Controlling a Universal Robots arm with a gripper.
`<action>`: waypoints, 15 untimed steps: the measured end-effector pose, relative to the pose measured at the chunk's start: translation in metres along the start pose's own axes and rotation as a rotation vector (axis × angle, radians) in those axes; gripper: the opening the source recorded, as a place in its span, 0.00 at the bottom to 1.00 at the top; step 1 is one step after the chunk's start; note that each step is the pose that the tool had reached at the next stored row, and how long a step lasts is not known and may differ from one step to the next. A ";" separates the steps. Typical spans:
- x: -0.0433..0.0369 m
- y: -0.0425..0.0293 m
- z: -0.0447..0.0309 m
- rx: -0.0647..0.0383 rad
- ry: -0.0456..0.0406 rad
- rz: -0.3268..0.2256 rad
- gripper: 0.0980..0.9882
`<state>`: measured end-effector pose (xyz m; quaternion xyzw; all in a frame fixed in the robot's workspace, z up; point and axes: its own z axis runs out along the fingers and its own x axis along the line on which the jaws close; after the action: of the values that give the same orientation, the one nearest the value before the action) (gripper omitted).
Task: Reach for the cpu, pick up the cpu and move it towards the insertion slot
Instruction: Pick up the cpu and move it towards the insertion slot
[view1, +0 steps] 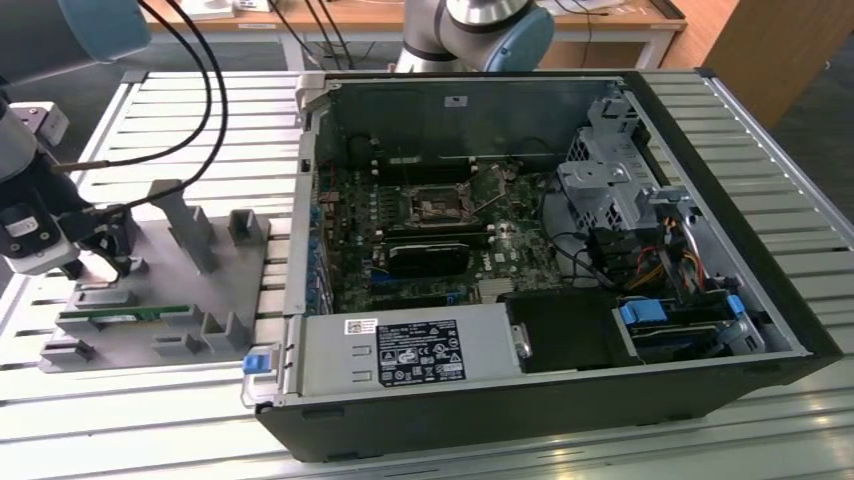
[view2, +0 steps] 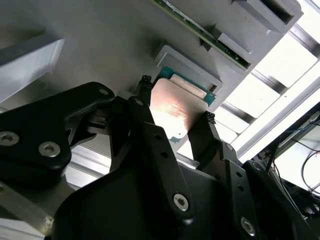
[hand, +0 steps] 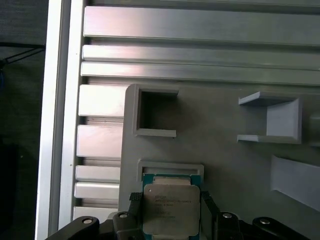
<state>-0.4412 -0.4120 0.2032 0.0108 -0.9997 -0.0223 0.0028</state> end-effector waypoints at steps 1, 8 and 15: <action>0.0000 0.0000 -0.0007 0.000 0.0001 0.000 0.50; 0.0000 0.0002 -0.0047 0.000 0.0001 0.000 0.50; 0.0001 0.0004 -0.0100 0.000 0.0000 0.000 0.50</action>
<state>-0.4412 -0.4120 0.2132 0.0108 -0.9997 -0.0223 0.0028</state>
